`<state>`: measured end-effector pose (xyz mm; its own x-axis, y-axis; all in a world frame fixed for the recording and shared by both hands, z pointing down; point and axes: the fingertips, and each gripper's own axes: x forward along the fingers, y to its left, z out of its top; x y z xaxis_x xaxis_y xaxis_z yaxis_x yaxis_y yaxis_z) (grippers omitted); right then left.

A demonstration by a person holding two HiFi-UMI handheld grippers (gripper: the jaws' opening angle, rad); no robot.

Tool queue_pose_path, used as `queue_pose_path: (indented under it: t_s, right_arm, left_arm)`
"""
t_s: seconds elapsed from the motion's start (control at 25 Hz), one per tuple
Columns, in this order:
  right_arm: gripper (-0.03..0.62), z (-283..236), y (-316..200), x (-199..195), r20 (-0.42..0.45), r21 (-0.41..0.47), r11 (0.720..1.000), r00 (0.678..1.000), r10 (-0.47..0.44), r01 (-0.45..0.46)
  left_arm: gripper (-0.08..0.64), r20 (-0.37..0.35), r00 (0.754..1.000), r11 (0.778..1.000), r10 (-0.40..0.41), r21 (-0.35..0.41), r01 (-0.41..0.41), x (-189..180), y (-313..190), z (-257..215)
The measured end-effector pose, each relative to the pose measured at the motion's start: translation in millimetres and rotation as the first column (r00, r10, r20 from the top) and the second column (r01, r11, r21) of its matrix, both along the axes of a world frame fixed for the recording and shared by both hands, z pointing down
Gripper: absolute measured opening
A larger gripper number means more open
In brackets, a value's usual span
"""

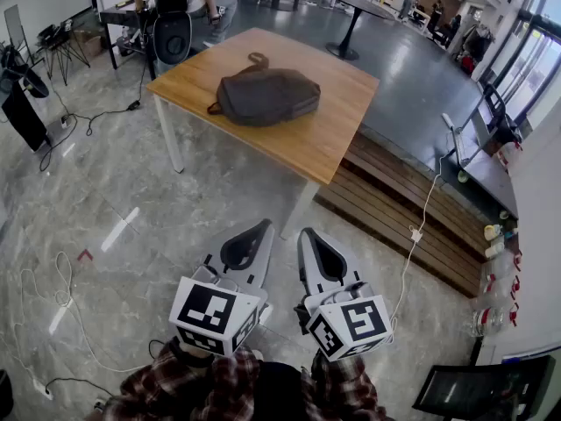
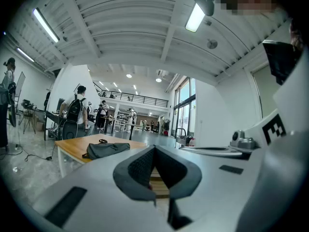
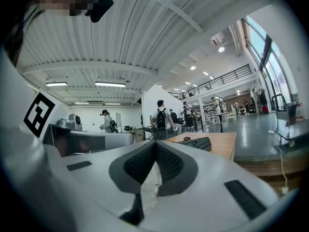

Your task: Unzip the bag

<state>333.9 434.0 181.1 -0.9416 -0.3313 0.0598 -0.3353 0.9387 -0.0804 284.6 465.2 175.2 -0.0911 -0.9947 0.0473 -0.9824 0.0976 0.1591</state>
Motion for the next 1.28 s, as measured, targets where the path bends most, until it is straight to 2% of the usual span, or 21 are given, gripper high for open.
queue_pose_path:
  t_s: [0.4,0.76,1.04,1.28]
  right_arm:
    - [0.009,-17,-86,-137,0.022,0.021,0.999,0.999,0.036,-0.037]
    - [0.009,17,-162,-206,-0.03,-0.028,0.997,0.997,0.073,-0.074]
    - [0.009,29,-271,-282,-0.059,-0.042,0.996,0.996,0.071,-0.074]
    - [0.009,11,-376,-341,-0.057,-0.038,0.998,0.997,0.049,-0.051]
  left_arm:
    - [0.009,0.026,0.999,0.999,0.029,0.024,-0.029,-138,-86,-18]
    - [0.009,-0.031,0.999,1.0,0.013,-0.025,-0.013,-220,-146,20]
    - [0.009,-0.053,0.999,0.999,0.007,-0.036,-0.009,-299,-249,32]
    - [0.009,-0.035,0.999,0.999,0.002,-0.049,-0.003,-351,-359,17]
